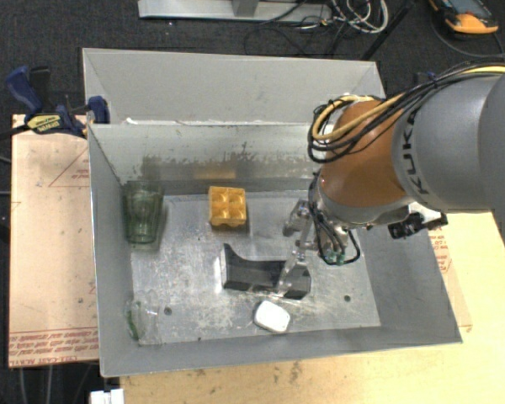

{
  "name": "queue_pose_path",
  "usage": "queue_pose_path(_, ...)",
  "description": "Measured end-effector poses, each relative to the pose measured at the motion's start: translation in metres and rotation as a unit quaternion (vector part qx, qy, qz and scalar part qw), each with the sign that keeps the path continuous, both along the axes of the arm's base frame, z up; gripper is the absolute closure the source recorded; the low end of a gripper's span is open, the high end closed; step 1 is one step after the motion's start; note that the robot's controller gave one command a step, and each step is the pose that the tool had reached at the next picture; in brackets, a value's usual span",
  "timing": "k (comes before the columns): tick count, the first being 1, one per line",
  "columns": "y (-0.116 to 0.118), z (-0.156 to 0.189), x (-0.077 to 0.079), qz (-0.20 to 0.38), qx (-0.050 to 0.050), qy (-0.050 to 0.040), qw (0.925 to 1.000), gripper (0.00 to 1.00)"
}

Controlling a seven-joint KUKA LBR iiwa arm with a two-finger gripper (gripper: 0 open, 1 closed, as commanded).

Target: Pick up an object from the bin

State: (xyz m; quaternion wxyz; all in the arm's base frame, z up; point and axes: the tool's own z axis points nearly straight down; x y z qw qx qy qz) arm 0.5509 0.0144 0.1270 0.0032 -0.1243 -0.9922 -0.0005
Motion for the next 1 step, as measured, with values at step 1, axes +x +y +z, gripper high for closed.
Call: queue_pose_path(1,0.0015,-0.0523,0.0022,-0.015,0.0,-0.0043,0.9999,0.0)
